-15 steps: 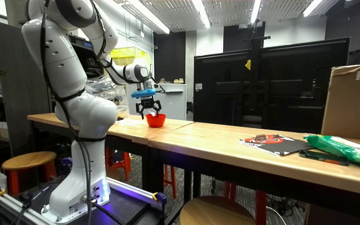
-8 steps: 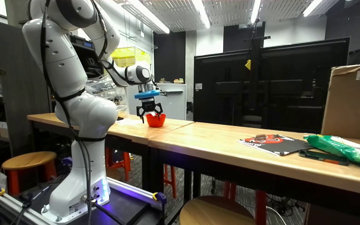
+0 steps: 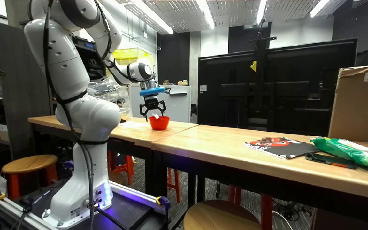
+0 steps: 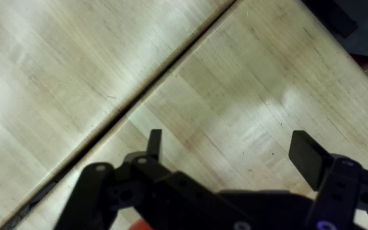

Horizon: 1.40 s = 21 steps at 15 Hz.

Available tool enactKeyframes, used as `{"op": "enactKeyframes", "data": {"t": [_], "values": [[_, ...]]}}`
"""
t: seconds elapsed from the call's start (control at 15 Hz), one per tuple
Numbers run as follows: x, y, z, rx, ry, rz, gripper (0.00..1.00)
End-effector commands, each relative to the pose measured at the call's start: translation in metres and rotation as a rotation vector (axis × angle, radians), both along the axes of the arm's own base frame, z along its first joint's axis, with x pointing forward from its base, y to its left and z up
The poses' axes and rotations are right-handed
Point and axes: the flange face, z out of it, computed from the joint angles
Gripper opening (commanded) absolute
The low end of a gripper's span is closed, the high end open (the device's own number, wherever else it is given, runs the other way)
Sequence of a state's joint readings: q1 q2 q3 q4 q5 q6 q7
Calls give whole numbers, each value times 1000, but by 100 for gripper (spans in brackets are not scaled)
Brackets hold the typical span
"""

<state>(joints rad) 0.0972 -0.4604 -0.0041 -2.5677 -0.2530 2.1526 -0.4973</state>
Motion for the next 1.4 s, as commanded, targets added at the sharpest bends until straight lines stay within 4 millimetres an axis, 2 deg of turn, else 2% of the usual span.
{"op": "enactKeyframes", "data": {"t": [0.0,0.27,0.67,1.13,1.2,1.33], "values": [[14,19,10,-9,1,87,100],[30,30,7,-1,-25,147,100],[52,25,-8,8,-73,216,100],[68,15,-8,7,-94,231,100],[70,13,-7,9,-98,224,75],[73,8,-4,9,-103,217,69]]}}
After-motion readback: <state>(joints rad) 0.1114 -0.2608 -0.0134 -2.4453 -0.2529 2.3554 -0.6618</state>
